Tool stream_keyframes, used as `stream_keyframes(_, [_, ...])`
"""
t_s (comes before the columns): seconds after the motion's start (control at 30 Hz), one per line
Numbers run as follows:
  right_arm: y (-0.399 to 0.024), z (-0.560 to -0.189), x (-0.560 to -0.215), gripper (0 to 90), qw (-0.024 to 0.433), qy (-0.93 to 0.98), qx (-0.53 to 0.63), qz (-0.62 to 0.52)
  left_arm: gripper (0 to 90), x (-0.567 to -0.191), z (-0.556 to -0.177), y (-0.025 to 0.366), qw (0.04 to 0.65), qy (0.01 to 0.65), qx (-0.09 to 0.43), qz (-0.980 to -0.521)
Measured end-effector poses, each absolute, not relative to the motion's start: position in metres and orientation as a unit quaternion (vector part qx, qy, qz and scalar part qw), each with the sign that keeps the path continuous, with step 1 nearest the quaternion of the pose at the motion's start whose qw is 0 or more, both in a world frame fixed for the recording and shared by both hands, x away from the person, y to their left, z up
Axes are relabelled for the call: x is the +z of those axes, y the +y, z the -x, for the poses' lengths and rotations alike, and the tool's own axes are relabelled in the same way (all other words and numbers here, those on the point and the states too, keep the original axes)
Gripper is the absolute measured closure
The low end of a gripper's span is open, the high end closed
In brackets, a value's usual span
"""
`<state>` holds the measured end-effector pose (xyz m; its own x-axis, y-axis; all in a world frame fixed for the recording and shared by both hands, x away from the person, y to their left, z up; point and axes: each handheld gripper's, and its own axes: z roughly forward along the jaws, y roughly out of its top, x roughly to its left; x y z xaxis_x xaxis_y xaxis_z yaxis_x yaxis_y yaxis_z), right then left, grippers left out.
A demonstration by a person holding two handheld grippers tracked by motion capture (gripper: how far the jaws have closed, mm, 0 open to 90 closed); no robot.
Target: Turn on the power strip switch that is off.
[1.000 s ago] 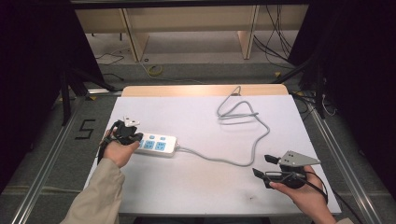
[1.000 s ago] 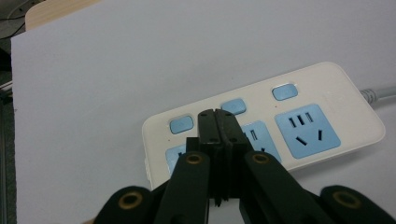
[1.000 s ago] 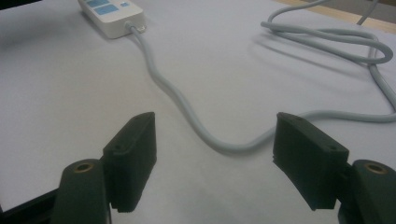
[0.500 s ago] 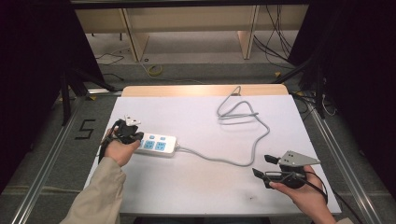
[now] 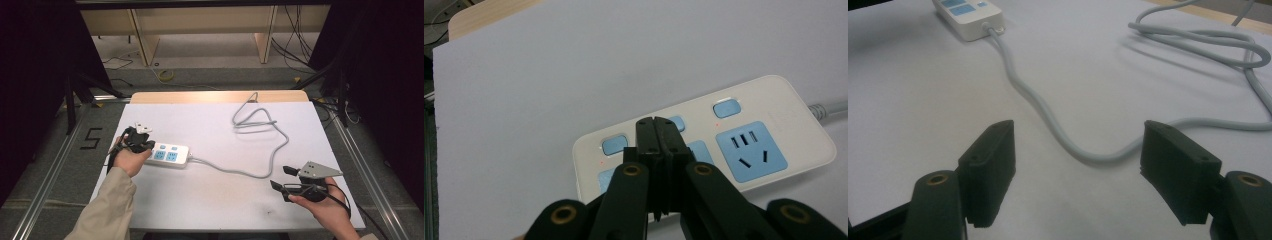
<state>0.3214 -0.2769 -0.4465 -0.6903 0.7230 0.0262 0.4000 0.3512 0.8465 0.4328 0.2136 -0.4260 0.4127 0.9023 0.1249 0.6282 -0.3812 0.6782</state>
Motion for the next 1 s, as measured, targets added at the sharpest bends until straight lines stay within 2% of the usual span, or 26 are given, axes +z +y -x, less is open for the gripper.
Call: stream_keyframes(1.0, [-0.2769, -0.3216, -0.4468, 30.7, 0.18, 0.802, 0.449, -0.35, 89.7, -0.4236, -0.4409, 0.2091, 0.277, 0.481, 0.249, -0.794])
